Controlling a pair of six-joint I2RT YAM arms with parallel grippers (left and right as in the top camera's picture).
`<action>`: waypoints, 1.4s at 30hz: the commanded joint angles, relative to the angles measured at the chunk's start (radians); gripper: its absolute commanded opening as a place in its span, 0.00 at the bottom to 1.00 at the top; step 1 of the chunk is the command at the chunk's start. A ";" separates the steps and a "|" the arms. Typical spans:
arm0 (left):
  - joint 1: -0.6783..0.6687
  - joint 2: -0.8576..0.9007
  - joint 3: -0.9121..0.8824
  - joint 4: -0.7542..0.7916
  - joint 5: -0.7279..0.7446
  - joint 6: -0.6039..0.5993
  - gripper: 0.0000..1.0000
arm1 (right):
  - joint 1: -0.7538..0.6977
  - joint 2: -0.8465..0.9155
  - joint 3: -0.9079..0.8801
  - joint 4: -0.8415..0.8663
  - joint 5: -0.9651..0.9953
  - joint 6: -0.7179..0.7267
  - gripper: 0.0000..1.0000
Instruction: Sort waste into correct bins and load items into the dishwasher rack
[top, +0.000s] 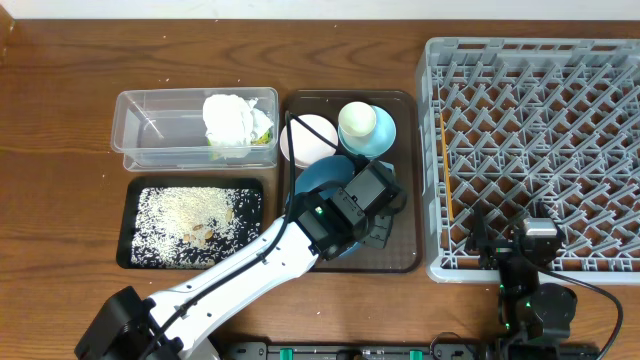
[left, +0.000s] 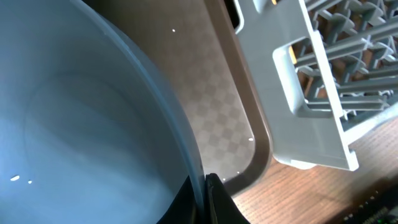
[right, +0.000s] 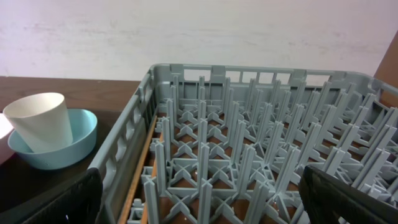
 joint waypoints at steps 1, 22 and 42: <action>-0.004 0.008 0.022 0.003 -0.043 -0.013 0.06 | -0.003 -0.004 -0.001 -0.004 -0.003 -0.004 0.99; 0.019 -0.028 0.027 -0.038 -0.188 0.003 0.12 | -0.003 -0.004 -0.001 -0.004 -0.003 -0.004 0.99; 0.695 -0.054 0.045 0.093 -0.114 0.154 0.12 | -0.003 -0.004 -0.001 -0.004 -0.003 -0.004 0.99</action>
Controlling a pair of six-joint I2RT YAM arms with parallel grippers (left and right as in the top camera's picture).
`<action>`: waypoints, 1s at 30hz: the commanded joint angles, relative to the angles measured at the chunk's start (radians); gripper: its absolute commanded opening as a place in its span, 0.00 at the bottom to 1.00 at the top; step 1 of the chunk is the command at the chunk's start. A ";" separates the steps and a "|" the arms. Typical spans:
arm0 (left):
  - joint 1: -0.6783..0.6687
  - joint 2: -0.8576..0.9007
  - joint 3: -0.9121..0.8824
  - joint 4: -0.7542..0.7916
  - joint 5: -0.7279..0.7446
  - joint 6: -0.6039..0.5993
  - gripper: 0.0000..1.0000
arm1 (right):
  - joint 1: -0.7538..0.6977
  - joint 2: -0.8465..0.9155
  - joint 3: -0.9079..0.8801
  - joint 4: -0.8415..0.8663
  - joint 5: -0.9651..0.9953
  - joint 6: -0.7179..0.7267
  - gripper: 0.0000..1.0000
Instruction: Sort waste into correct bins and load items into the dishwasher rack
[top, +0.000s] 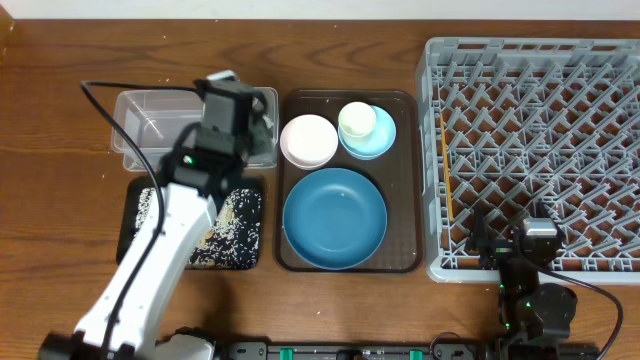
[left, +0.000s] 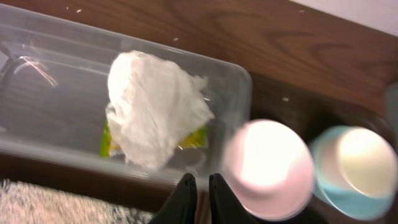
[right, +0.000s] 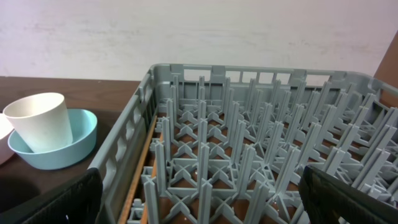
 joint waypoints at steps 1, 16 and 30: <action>0.072 0.077 0.012 0.034 0.097 0.069 0.12 | -0.003 -0.004 -0.001 -0.004 -0.003 -0.004 0.99; 0.189 0.220 0.013 0.005 0.193 0.107 0.08 | -0.003 -0.004 -0.001 -0.004 -0.003 -0.004 0.99; 0.201 0.220 0.013 -0.072 0.155 0.192 0.08 | -0.003 -0.004 -0.001 -0.004 -0.003 -0.004 0.99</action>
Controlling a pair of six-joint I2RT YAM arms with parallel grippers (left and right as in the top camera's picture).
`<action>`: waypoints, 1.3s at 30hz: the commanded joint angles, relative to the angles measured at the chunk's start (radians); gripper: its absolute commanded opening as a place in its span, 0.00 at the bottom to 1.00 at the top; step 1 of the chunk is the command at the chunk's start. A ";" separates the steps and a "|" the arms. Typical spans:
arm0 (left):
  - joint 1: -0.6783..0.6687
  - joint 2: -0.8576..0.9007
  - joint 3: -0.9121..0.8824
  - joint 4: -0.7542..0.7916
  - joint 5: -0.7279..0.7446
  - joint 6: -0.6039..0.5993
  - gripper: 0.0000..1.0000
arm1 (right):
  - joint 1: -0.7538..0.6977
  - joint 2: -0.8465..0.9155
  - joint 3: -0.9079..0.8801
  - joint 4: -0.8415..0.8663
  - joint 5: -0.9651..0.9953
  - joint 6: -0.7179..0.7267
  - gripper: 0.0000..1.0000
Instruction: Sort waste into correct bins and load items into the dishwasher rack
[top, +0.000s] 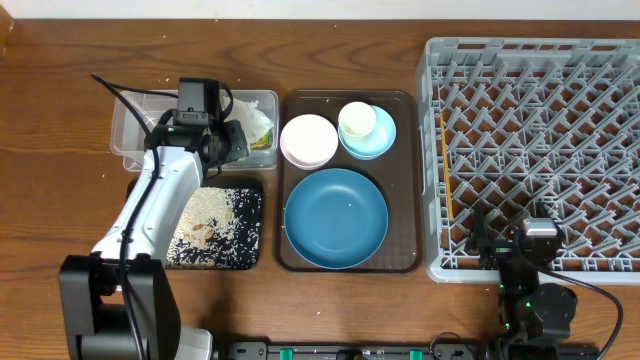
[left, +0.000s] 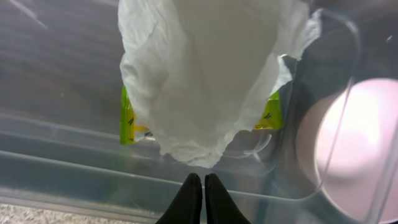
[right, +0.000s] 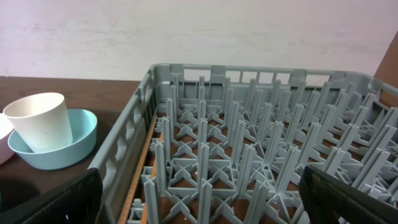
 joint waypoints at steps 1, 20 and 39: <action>0.019 0.005 0.013 -0.016 -0.026 0.032 0.08 | -0.003 -0.004 -0.001 -0.004 -0.003 -0.004 0.99; 0.068 0.005 0.116 -0.109 -0.008 0.032 0.08 | -0.003 -0.004 -0.001 -0.004 -0.003 -0.004 0.99; 0.026 0.117 0.131 0.008 0.132 -0.028 0.06 | -0.003 -0.004 -0.001 -0.004 -0.003 -0.004 0.99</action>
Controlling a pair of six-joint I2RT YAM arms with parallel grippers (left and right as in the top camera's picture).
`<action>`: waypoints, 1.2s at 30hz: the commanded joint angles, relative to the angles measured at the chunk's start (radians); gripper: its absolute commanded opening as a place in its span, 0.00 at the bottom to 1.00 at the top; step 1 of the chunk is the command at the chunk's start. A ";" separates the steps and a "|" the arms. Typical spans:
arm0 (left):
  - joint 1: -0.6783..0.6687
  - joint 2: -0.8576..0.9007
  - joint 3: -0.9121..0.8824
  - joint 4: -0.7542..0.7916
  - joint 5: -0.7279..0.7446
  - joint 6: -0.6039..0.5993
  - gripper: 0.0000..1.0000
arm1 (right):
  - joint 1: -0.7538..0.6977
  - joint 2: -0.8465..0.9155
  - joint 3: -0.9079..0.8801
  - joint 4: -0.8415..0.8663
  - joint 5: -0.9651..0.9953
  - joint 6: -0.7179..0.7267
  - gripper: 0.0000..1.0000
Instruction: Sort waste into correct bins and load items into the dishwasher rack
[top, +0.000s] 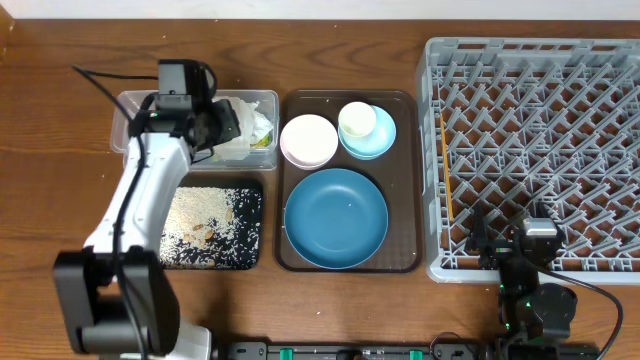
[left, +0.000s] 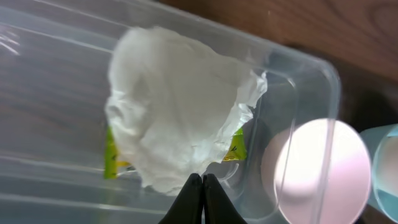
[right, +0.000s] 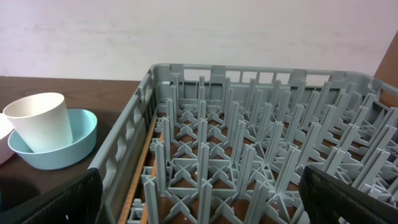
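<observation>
My left gripper (top: 216, 126) hangs over the right part of the clear bin (top: 140, 120), its fingertips (left: 202, 182) pressed together with nothing between them. Just beyond them in the bin lies a crumpled white napkin (left: 177, 124) on a green-yellow wrapper (left: 236, 148). A brown tray (top: 405, 200) carries a blue plate (top: 335, 218), a pink bowl (top: 308, 140) and a light-blue bowl (top: 385, 140) holding a cream cup (top: 357, 120). My right gripper (right: 199, 202) stands open at the front edge of the grey rack (top: 540, 130), empty.
A black tray (top: 140, 255) with scattered rice (top: 195, 215) lies in front of the clear bin. The rack fills the right side of the table, its prongs (right: 236, 130) upright and bare. The left arm's cable arcs over the table's left part.
My left gripper has shifted a little toward the far left over the clear bin and sits higher above the napkin. It stays shut. The right arm has not moved.
At first my left gripper was low at the blue plate's rim in the brown tray. Then the plate lay flat and the gripper was by the clear bin's right end. Later it was close above the napkin, and now a little higher over the bin.
</observation>
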 joint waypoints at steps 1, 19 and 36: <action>-0.019 0.059 0.018 -0.007 0.013 -0.014 0.06 | -0.003 -0.004 -0.001 -0.004 -0.003 -0.004 0.99; -0.018 -0.046 0.063 -0.109 -0.026 0.047 0.06 | -0.003 -0.004 -0.001 -0.004 -0.003 -0.004 0.99; -0.018 0.074 0.063 -0.091 -0.029 0.058 0.06 | -0.003 -0.004 -0.001 -0.004 -0.003 -0.004 0.99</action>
